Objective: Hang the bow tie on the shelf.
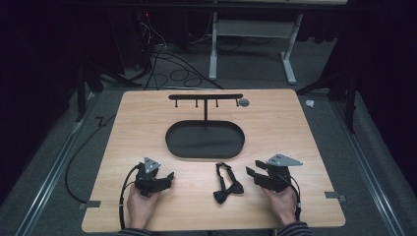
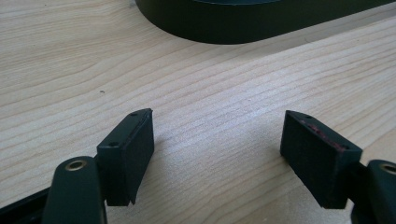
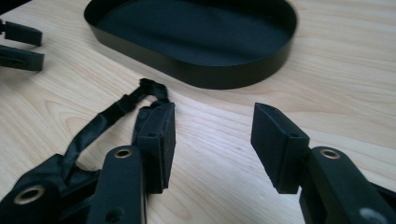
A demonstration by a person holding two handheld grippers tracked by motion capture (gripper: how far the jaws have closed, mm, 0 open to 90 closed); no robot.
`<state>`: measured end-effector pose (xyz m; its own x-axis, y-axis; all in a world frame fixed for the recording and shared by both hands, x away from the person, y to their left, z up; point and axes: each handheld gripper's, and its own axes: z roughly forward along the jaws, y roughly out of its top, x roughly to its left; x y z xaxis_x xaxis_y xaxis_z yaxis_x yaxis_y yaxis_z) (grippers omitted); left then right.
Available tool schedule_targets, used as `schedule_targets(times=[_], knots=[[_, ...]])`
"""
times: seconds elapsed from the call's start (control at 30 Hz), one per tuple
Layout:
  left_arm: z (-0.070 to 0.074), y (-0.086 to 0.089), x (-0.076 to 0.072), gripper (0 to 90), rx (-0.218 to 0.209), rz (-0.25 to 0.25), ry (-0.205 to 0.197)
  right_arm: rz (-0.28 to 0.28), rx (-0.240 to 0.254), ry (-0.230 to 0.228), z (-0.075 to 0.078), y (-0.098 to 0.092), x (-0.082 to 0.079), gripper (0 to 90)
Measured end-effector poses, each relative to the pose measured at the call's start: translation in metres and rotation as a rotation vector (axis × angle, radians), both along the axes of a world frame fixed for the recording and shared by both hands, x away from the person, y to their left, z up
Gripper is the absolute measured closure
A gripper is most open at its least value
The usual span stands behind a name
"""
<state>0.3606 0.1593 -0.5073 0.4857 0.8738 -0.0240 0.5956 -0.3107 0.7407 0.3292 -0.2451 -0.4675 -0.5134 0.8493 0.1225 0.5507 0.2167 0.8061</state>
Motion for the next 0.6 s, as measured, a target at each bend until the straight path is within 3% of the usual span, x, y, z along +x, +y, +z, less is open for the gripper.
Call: schedule_targets(times=[0.5, 0.6], knots=[[0.0, 0.0, 0.0, 26.7, 0.001, 0.001, -0.001, 0.083, -0.026, 0.047, -0.006, 0.038, 0.017, 49.9], [0.0, -0.001, 0.0, 26.6, 0.006, 0.003, -0.003, 0.103, -0.063, 0.05, -0.009, 0.047, 0.02, 48.9]])
